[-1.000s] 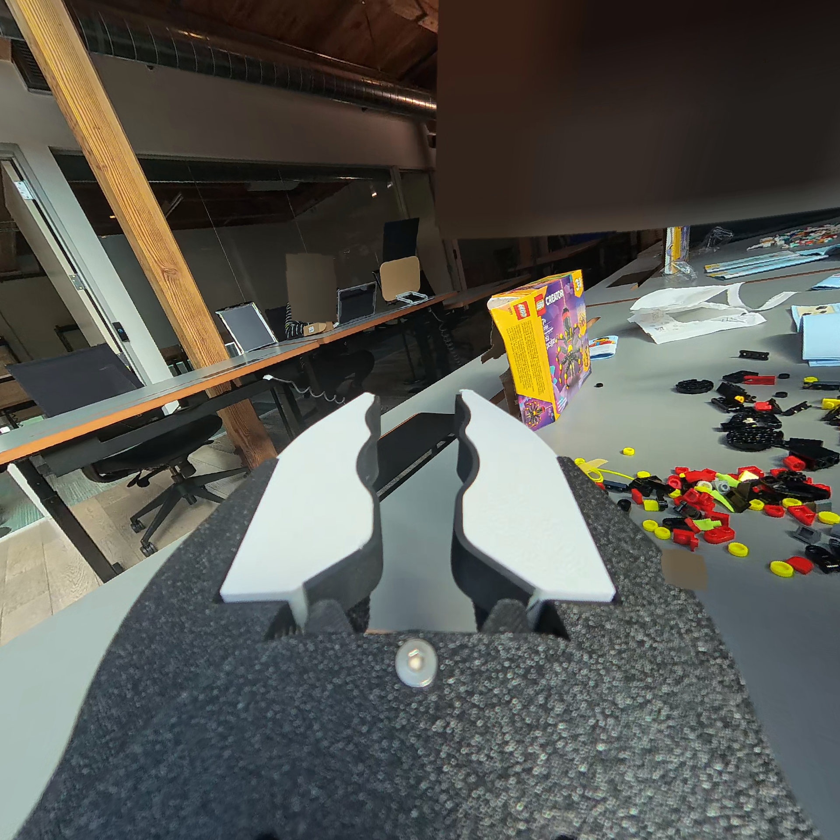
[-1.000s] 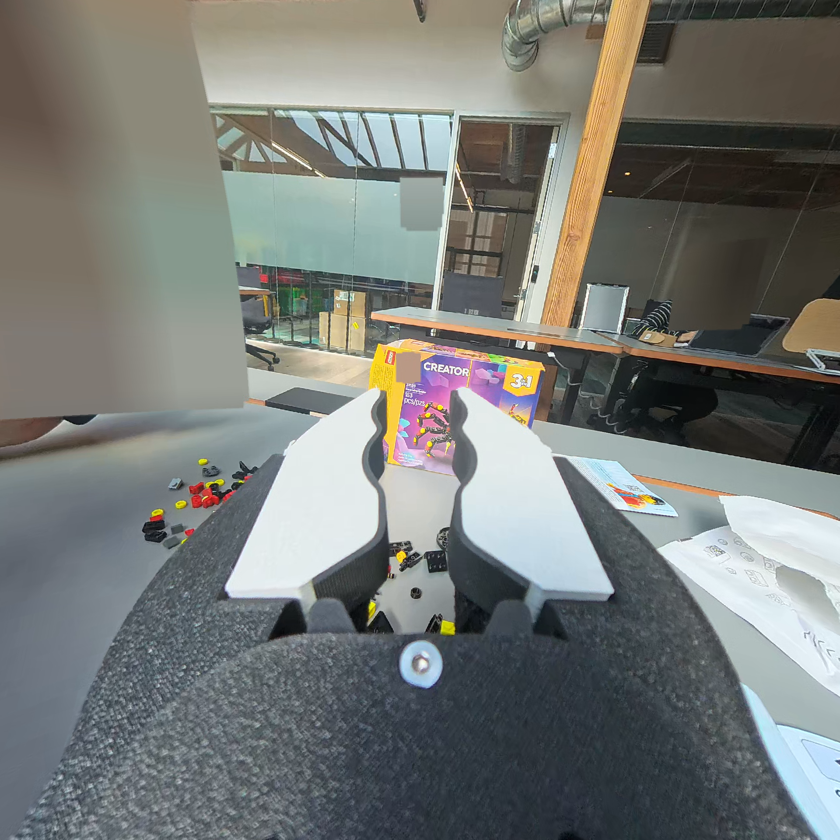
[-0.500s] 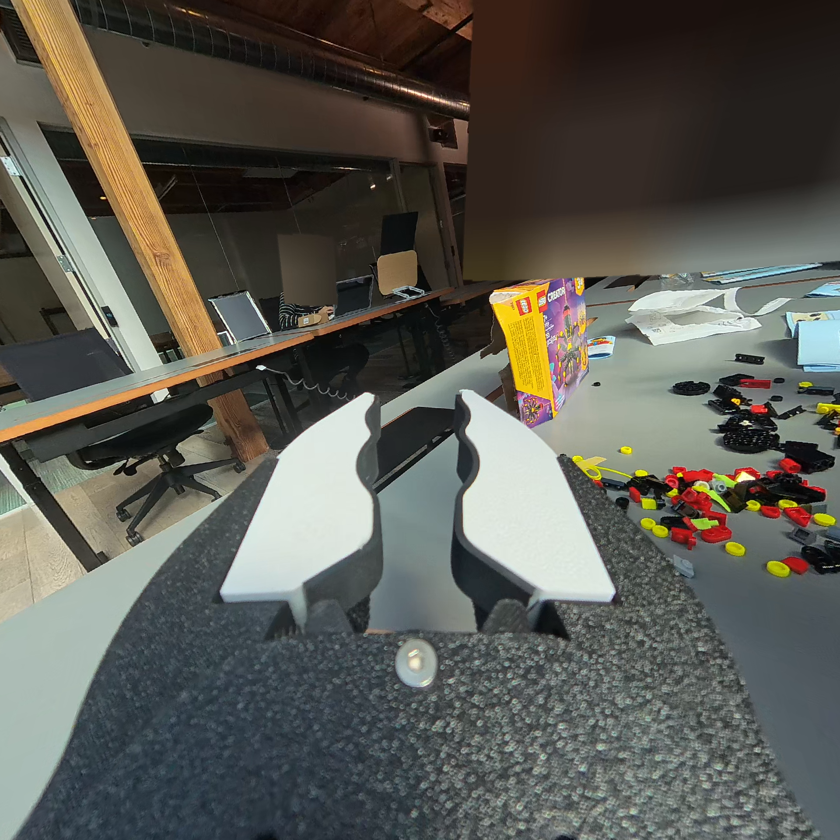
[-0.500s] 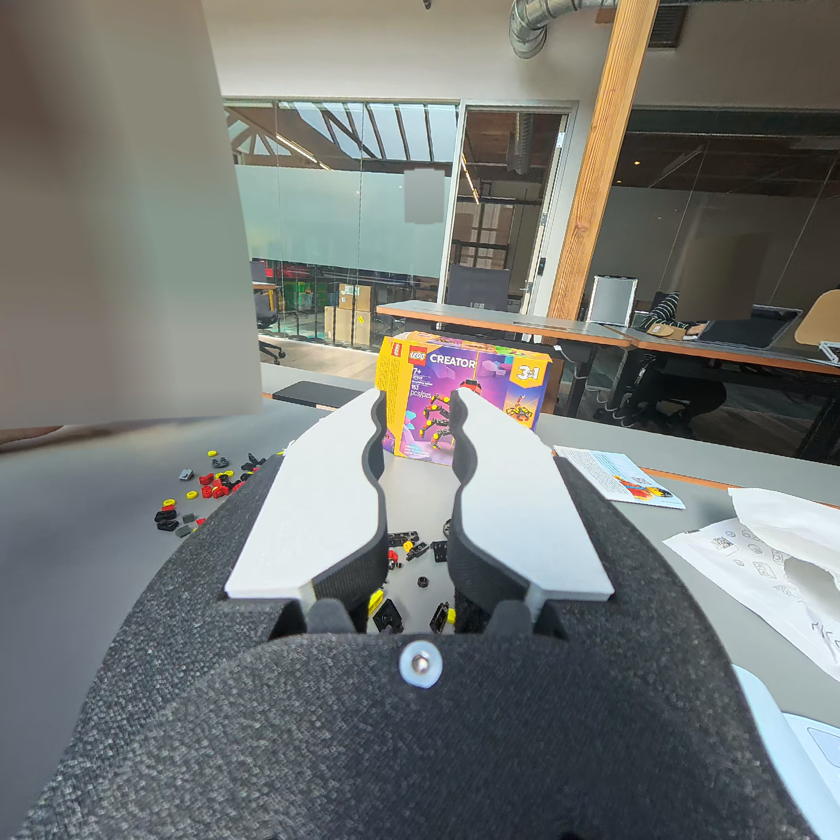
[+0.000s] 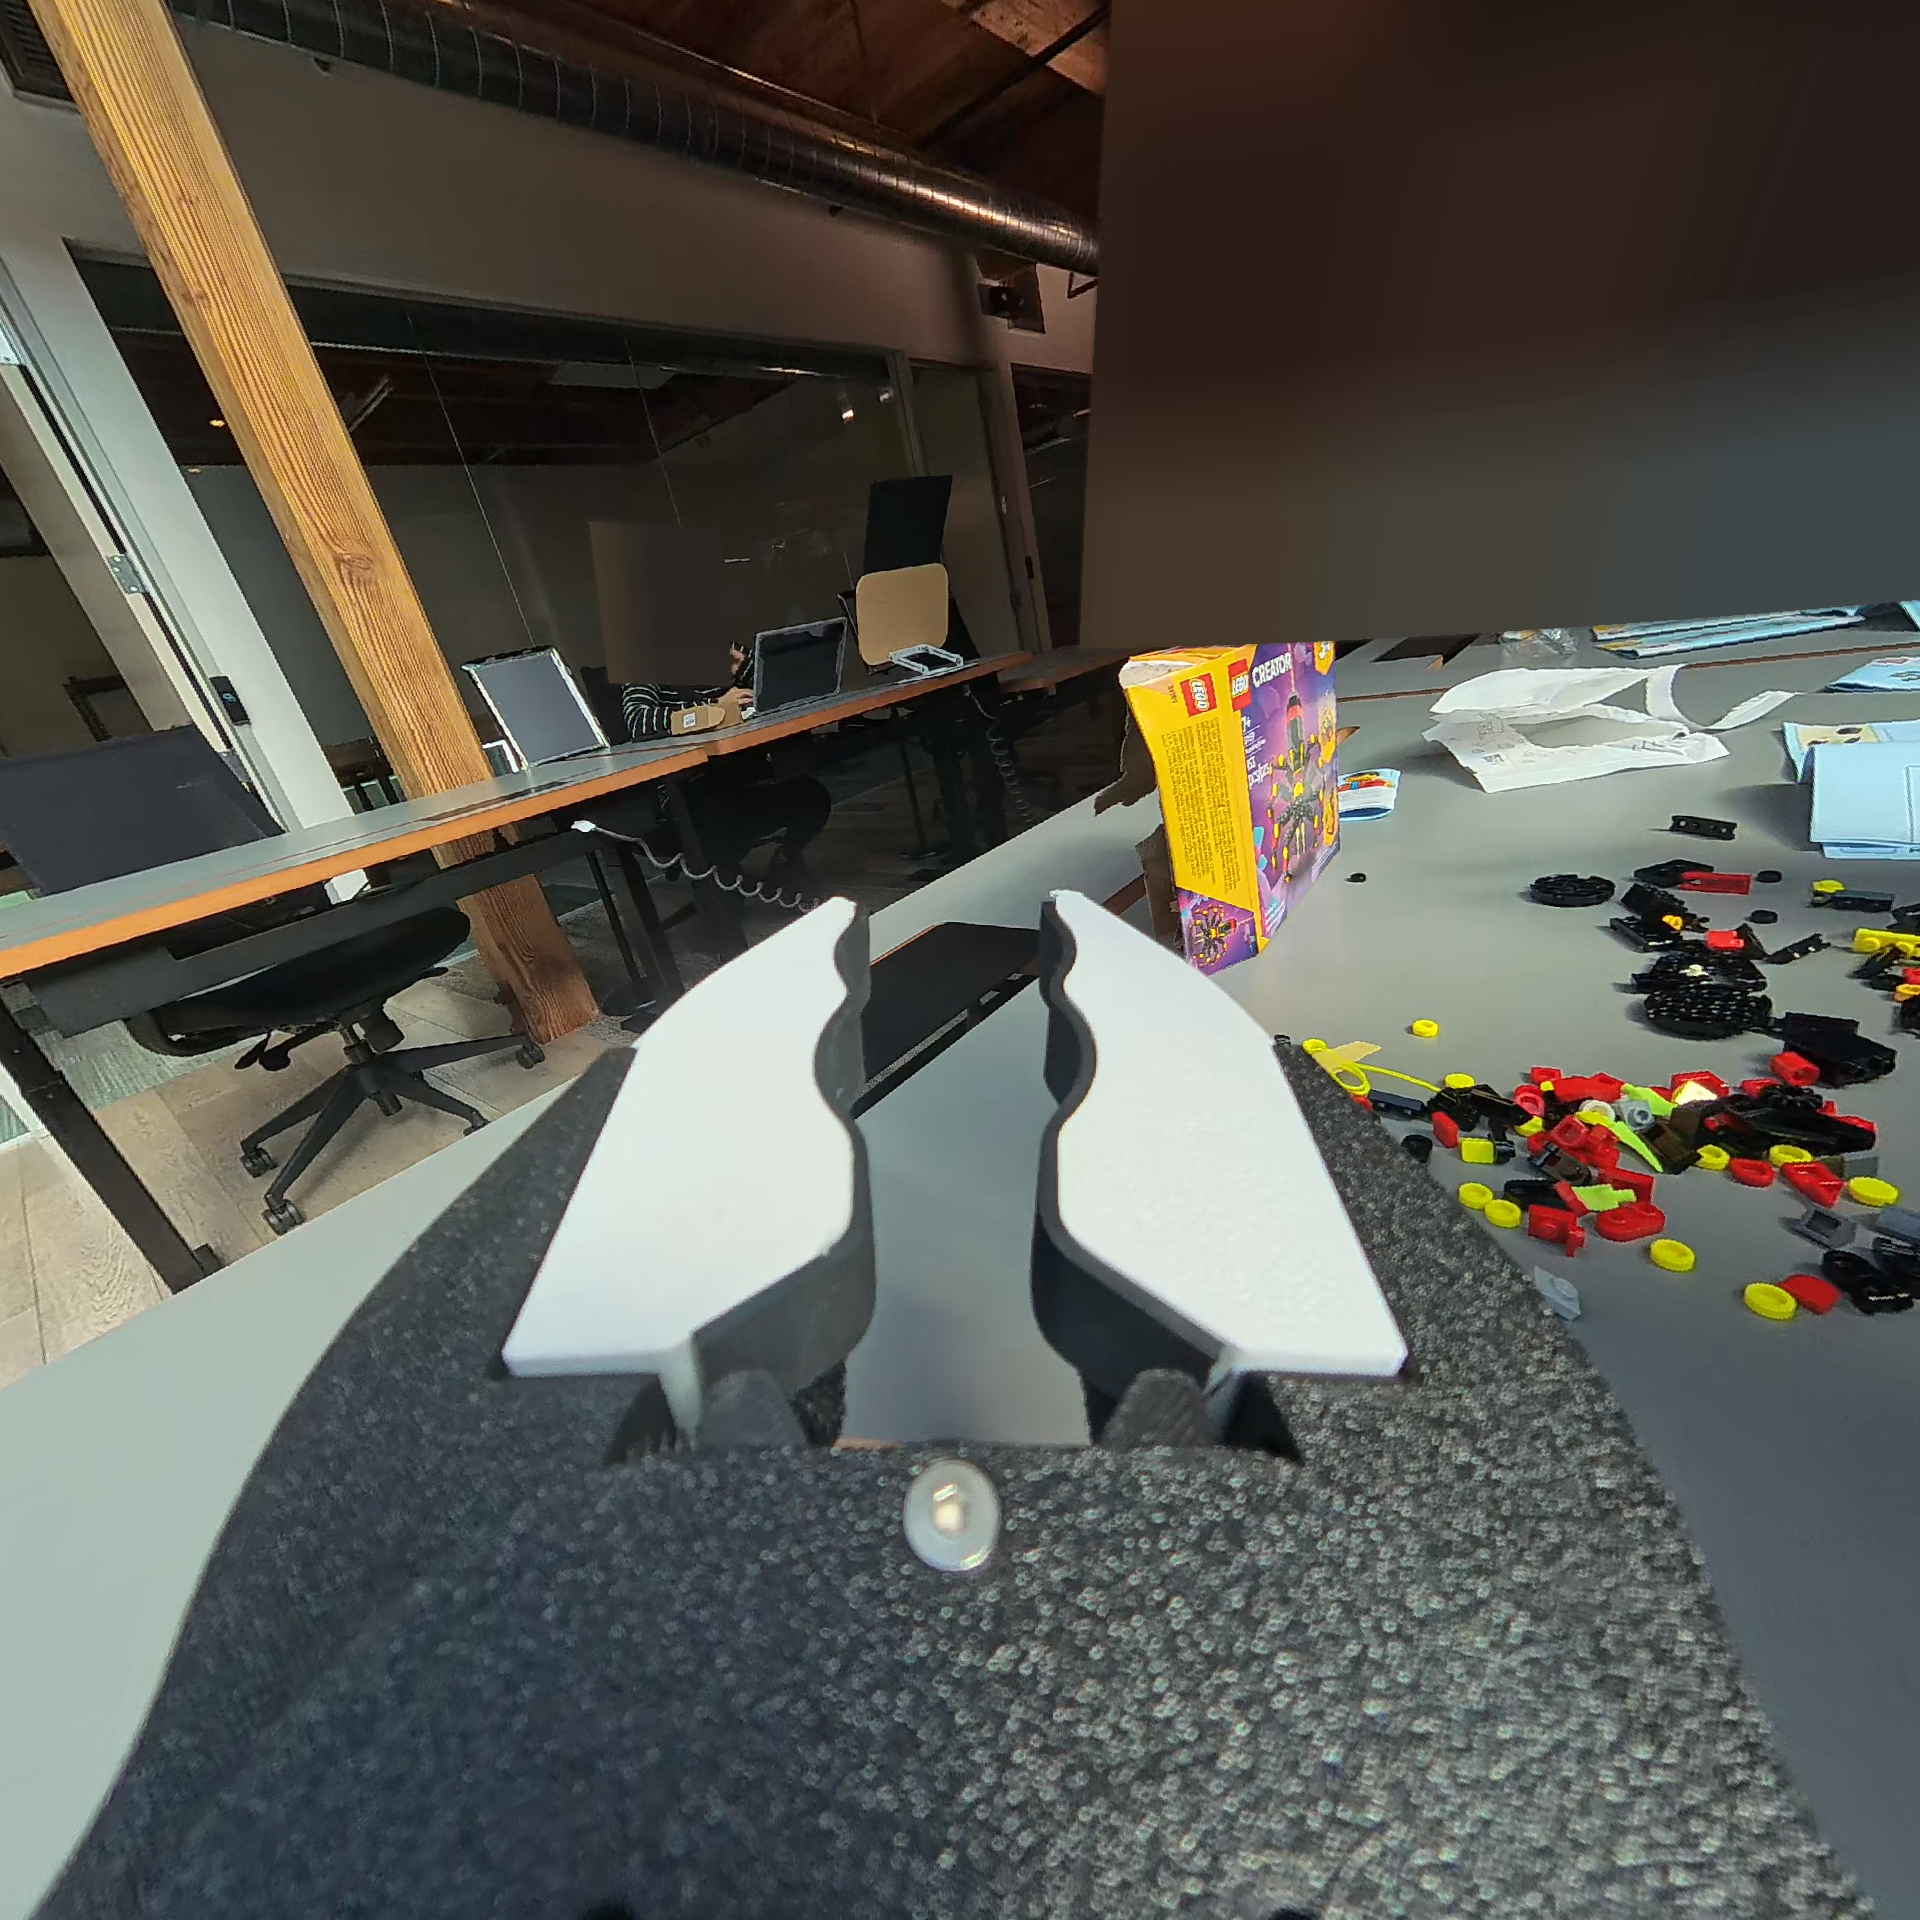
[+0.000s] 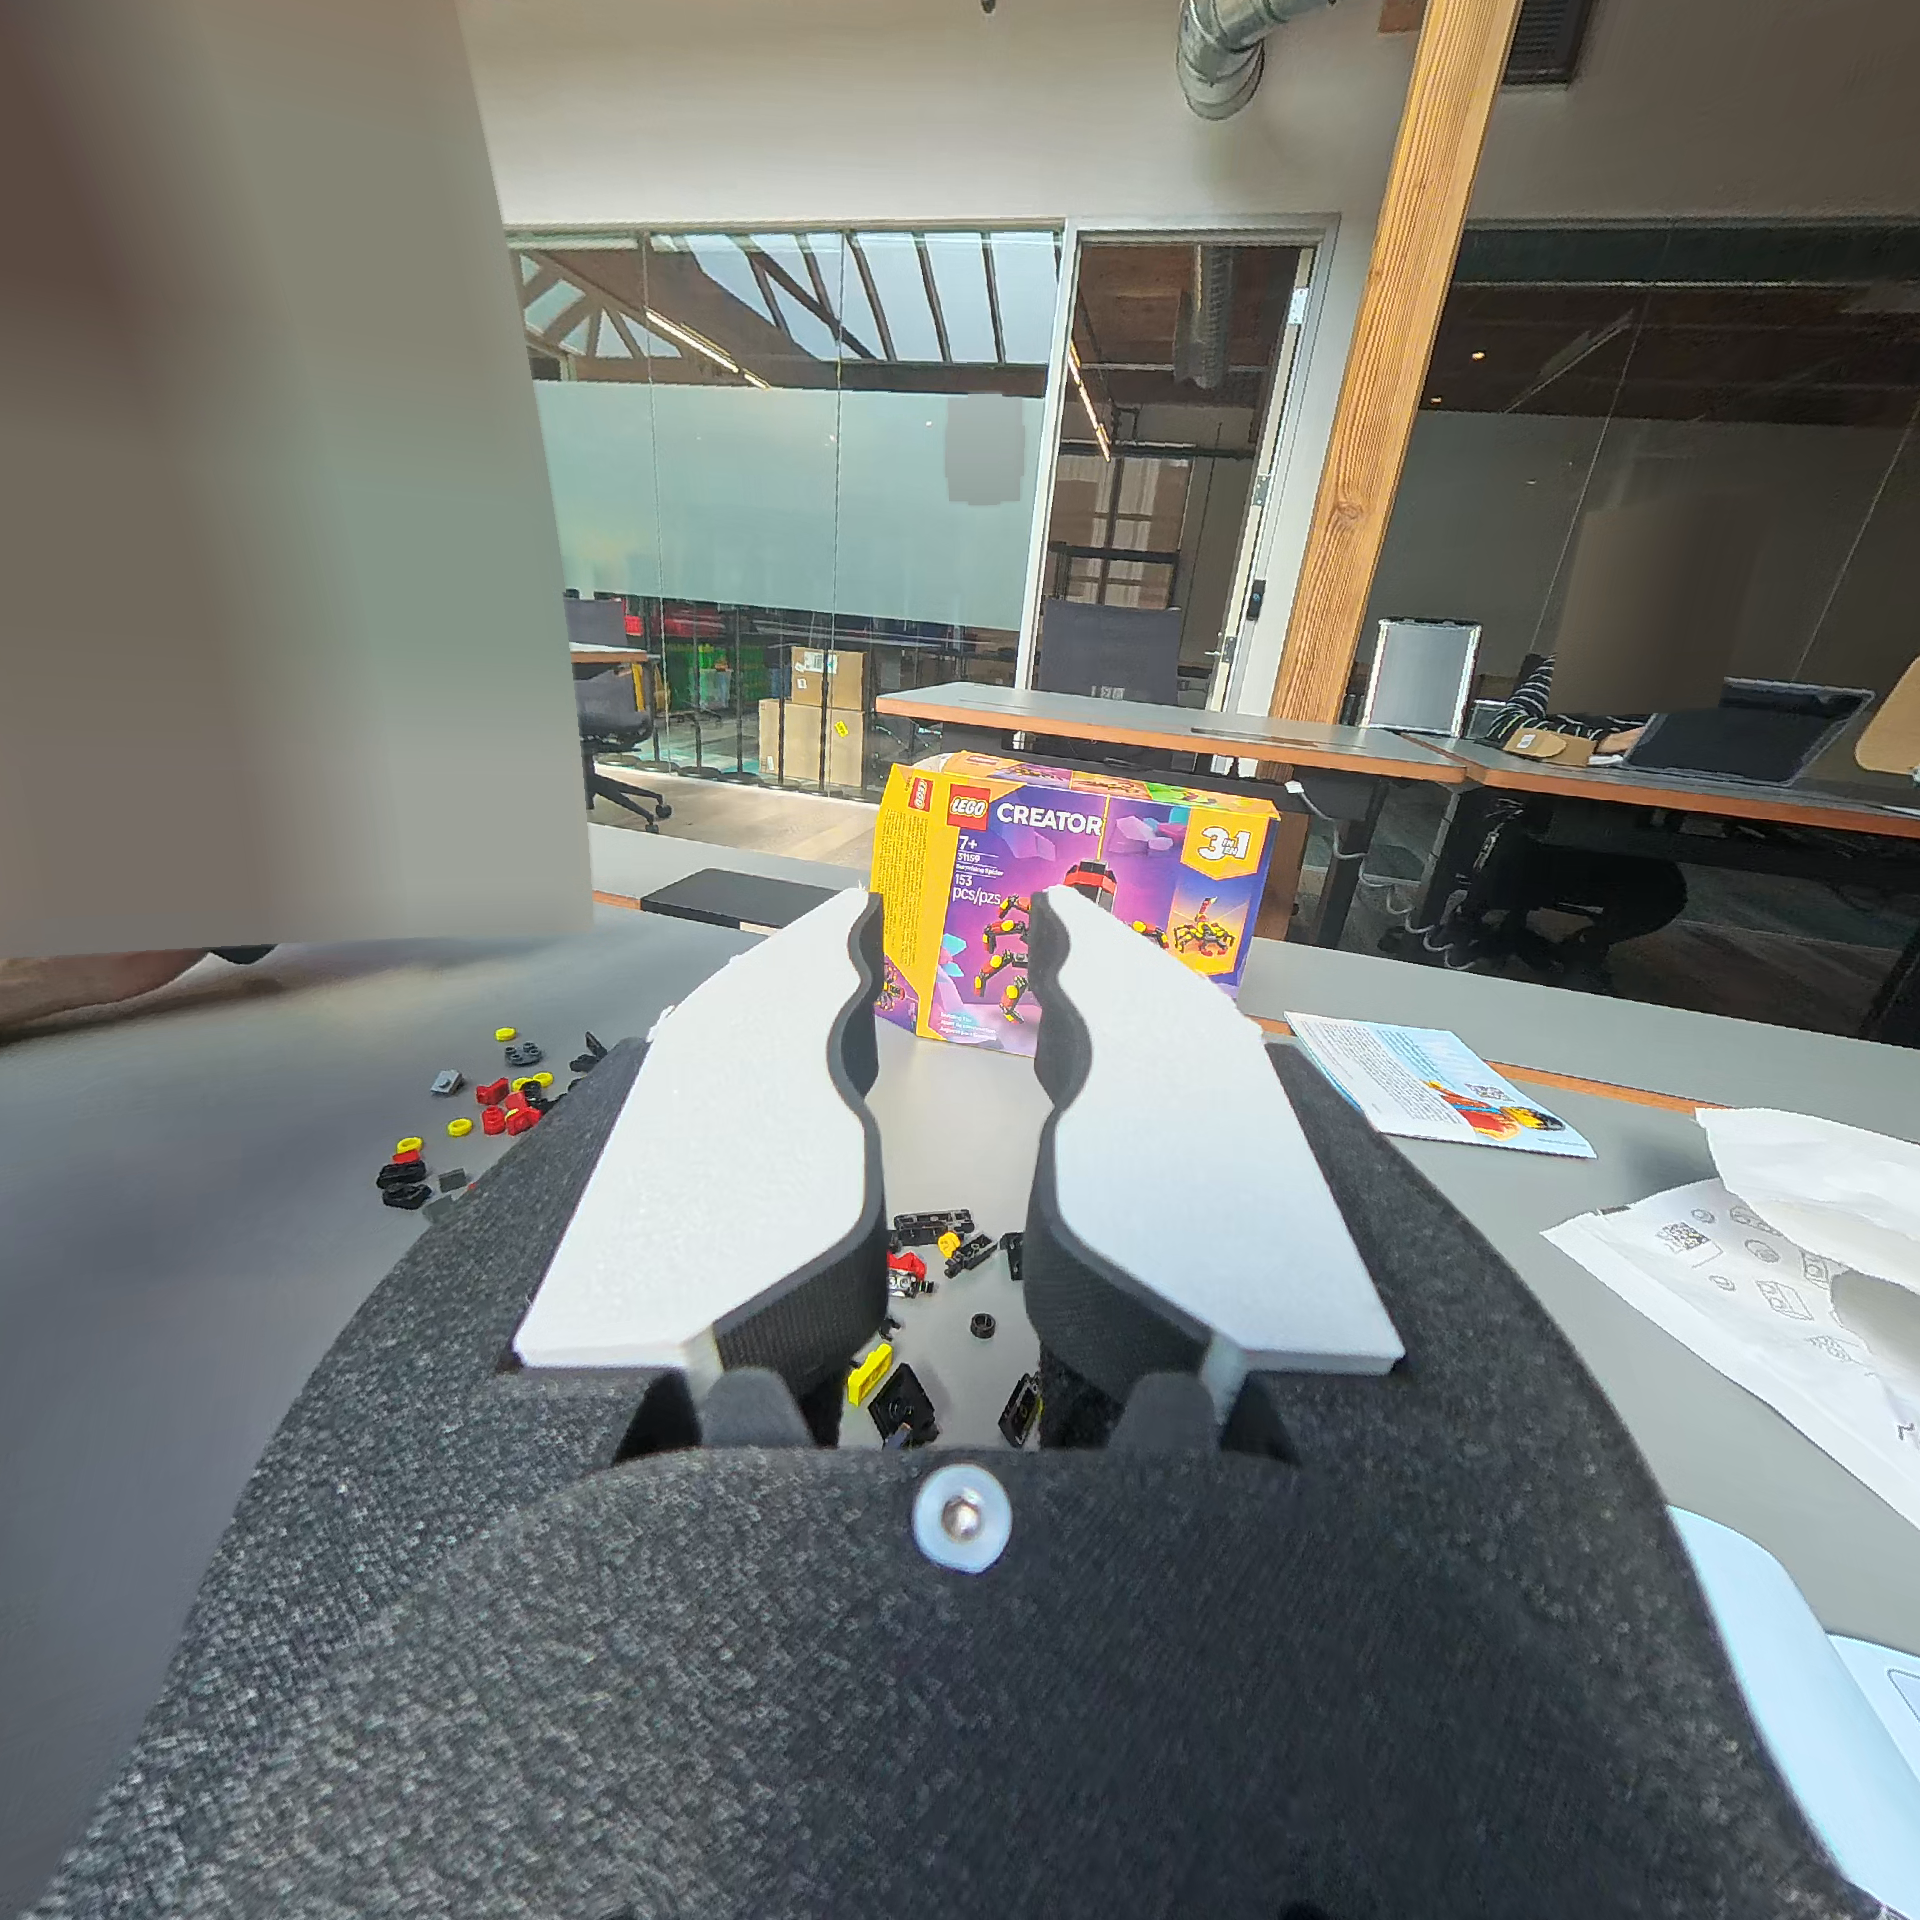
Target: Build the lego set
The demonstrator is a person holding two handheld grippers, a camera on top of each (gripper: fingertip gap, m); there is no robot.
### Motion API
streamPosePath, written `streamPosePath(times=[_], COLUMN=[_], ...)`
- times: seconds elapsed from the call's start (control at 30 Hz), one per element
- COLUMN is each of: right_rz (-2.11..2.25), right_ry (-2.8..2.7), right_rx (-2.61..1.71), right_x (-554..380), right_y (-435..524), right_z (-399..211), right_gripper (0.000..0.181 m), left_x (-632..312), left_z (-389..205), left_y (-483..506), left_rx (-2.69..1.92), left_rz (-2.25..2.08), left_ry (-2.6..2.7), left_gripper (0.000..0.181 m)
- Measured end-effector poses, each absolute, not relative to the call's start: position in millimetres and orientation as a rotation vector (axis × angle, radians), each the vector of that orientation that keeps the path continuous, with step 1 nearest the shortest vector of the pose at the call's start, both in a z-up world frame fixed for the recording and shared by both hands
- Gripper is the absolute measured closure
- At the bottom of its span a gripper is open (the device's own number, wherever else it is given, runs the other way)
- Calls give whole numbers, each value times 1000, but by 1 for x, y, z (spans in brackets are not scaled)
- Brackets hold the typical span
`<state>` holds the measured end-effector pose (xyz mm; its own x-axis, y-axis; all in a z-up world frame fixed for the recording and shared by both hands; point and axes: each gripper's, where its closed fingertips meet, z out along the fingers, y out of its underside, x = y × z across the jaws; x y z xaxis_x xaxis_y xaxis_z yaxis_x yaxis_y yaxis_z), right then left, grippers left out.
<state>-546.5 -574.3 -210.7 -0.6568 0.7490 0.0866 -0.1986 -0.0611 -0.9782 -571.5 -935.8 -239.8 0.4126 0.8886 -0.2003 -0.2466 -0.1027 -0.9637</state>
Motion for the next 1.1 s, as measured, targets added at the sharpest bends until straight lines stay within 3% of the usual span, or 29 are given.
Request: streamPosePath(times=[1.1], right_rz=[1798], right_ry=[-1531], right_rx=[-586], right_x=[-543], right_y=[-574], right_z=[-207], right_gripper=[155], left_x=[-573], left_z=[-241], left_y=[-934], left_rx=[-1337], left_rz=[1060], left_ry=[-639], left_gripper=[150])
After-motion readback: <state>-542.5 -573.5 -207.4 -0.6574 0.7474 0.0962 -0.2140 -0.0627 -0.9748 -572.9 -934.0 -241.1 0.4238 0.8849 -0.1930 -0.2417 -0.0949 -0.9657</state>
